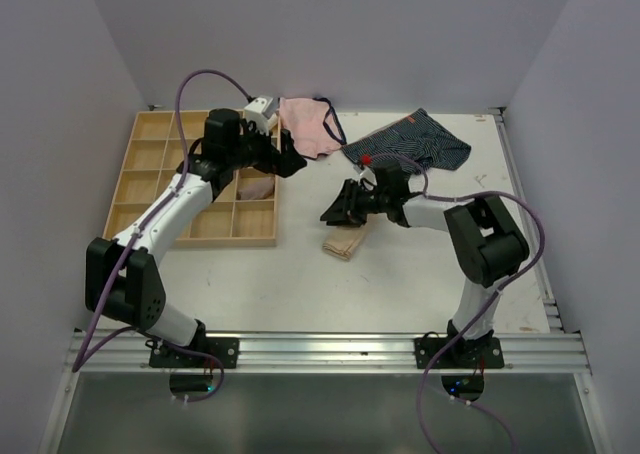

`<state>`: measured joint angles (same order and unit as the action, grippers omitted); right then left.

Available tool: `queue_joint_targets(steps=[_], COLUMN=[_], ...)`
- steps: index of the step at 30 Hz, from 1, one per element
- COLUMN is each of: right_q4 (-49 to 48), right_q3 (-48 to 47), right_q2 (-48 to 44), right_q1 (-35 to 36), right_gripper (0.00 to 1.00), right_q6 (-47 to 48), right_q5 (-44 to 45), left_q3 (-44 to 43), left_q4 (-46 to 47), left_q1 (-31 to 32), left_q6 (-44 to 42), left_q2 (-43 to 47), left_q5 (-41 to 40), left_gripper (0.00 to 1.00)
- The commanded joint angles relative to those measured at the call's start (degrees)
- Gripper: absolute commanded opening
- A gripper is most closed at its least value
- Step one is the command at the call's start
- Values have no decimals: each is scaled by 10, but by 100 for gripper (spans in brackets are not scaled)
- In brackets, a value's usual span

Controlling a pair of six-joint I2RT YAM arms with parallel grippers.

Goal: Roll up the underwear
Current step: Fold the underwear, then roll the underwear

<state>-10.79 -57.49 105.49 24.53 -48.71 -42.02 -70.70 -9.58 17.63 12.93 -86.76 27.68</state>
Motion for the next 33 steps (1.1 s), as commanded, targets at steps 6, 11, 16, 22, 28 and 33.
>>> queue_joint_targets(steps=[6, 11, 16, 22, 28, 33], right_q4=[-19, 122, 378, 431, 305, 216], right_q3=[90, 14, -110, -165, -151, -169], right_q2=[87, 134, 90, 4, 42, 137], right_q1=[-28, -29, -28, -34, -59, -70], right_gripper=[34, 31, 38, 45, 46, 45], right_q6=[84, 256, 459, 502, 386, 319], right_q5=[-76, -164, -210, -217, -207, -187], left_q3=[26, 35, 38, 46, 29, -25], left_q4=[27, 25, 26, 47, 51, 18], left_q1=[-5, -6, -6, -5, -5, -5], left_q6=[20, 11, 6, 5, -8, -61], left_q2=[26, 32, 32, 31, 10, -13], left_q5=[-3, -1, 14, 38, 59, 47], left_gripper=[100, 100, 100, 100, 100, 100])
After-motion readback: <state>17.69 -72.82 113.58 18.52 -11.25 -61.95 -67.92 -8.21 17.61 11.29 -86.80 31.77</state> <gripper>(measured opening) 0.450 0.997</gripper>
